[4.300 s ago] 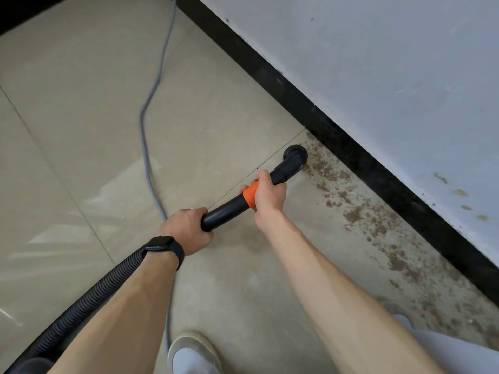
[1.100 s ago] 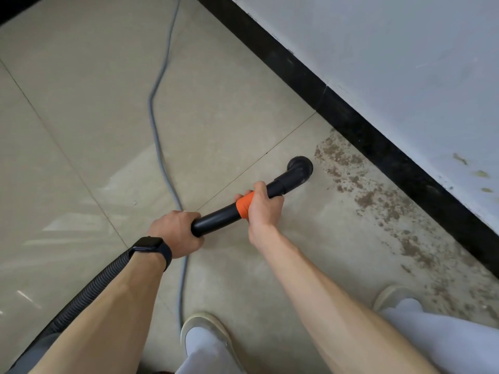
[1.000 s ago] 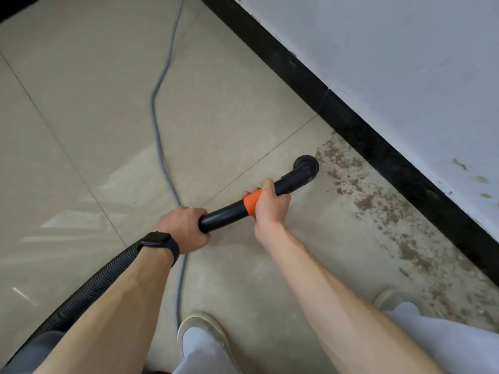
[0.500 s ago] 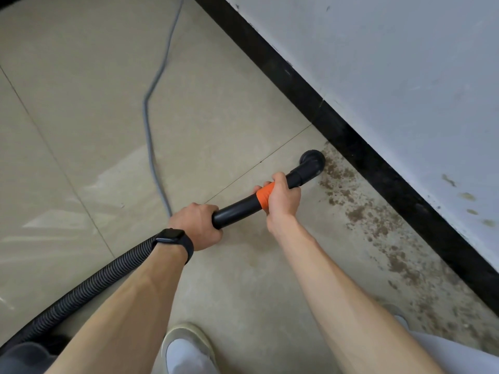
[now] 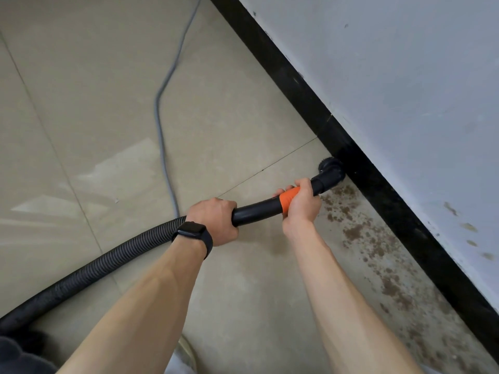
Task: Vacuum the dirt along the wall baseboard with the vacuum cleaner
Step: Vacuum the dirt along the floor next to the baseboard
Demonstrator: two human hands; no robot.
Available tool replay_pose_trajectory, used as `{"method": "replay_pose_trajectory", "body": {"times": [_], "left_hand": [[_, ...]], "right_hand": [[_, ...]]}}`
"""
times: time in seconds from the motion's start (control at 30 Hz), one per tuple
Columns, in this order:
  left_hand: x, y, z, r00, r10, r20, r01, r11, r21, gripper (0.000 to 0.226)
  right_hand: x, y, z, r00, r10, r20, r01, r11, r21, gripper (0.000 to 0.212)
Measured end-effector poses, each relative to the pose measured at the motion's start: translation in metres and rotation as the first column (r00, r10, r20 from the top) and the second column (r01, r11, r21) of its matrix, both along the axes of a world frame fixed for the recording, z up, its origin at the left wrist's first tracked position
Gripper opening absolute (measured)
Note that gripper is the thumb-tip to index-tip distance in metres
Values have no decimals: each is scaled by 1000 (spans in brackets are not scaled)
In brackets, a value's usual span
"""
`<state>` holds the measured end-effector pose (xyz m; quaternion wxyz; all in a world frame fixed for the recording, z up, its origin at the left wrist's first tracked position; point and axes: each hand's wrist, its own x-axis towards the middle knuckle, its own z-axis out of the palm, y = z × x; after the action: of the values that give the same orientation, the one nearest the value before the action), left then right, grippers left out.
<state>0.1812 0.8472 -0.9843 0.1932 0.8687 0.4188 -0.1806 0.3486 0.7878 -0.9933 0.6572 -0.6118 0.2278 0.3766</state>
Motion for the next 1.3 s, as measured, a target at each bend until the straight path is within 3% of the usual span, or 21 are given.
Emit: {"method": "replay_pose_trajectory", "body": {"times": [0.23,0.4,0.63,0.93,1.3], "left_hand": [[5,8,-1,999,28,20,-28,999,-17,9],[0,23,1,981,186,55,-182,981,-69,9],[-5,41,-3,952,290,97,-281,955,-98,10],[-28,26,-4,1000,-20,-19,19,999,-30,17],[-101,11,13,982,-107,-157,99,993,-58,13]], "right_hand": [[5,9,0,1000,-13,7,13,1000,0,14],[7,44,1,997,59,45,-58,998,-29,12],[11,87,4,978,199,58,-191,975,-113,38],[-19,27,-1,997,74,-3,-74,996,-58,30],[-110,-19,9,995,-40,-93,35,998,-55,20]]}}
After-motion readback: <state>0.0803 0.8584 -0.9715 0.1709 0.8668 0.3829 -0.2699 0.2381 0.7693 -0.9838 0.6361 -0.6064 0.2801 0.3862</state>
